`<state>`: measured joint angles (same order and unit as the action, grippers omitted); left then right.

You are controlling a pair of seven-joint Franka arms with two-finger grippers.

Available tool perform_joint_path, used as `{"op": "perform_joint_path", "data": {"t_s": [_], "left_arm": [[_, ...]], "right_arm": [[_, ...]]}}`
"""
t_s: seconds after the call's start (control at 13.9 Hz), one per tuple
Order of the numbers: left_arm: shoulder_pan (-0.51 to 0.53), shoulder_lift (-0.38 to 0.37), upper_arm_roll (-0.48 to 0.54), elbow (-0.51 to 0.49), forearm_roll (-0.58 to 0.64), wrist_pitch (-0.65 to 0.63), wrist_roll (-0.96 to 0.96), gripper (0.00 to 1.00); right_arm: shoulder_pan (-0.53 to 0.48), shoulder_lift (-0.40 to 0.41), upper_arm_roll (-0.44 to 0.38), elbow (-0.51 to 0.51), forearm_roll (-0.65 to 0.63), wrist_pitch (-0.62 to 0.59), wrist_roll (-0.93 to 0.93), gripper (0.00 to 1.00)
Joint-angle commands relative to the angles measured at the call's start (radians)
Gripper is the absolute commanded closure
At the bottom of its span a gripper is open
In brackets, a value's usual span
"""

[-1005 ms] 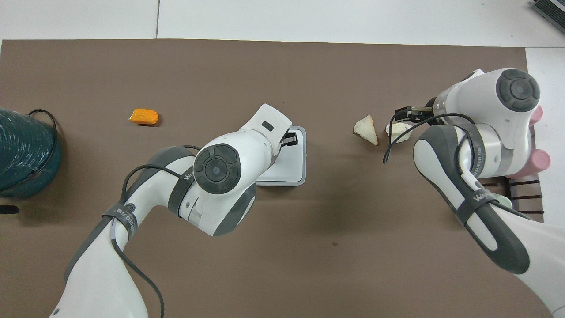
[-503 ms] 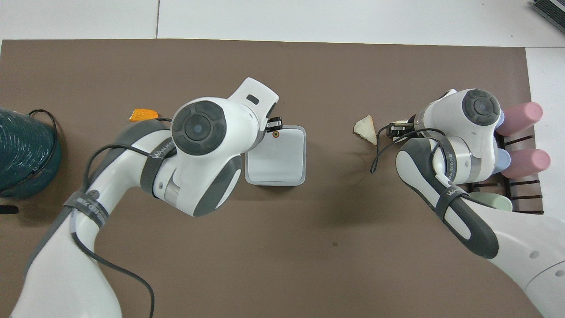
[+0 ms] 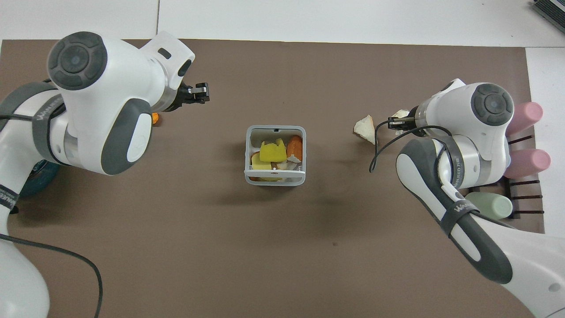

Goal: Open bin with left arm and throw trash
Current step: 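Carry the crumpled paper over the open bin and release it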

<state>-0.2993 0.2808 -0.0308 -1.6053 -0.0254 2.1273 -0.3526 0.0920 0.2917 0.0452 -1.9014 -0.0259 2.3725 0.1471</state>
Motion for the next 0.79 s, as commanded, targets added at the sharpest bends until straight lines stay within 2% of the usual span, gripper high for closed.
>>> {"op": "perform_joint_path", "data": {"t_s": [0.0, 0.14, 0.43, 0.72], "left_arm": [[0.074, -0.011, -0.008, -0.066, -0.013, 0.084, 0.143, 0.00], [0.112, -0.014, -0.006, -0.125, -0.013, 0.157, 0.254, 0.00], [0.147, 0.023, -0.003, -0.143, 0.002, 0.190, 0.305, 0.00], [0.184, 0.101, -0.003, -0.153, 0.041, 0.282, 0.412, 0.00]], "right_arm": [[0.061, -0.049, 0.005, 0.016, 0.003, -0.022, 0.037, 1.00], [0.112, -0.040, 0.005, 0.074, 0.003, -0.050, 0.092, 1.00], [0.219, -0.034, 0.005, 0.120, 0.003, -0.061, 0.218, 1.00], [0.314, -0.014, 0.005, 0.176, 0.003, -0.096, 0.347, 1.00]]}}
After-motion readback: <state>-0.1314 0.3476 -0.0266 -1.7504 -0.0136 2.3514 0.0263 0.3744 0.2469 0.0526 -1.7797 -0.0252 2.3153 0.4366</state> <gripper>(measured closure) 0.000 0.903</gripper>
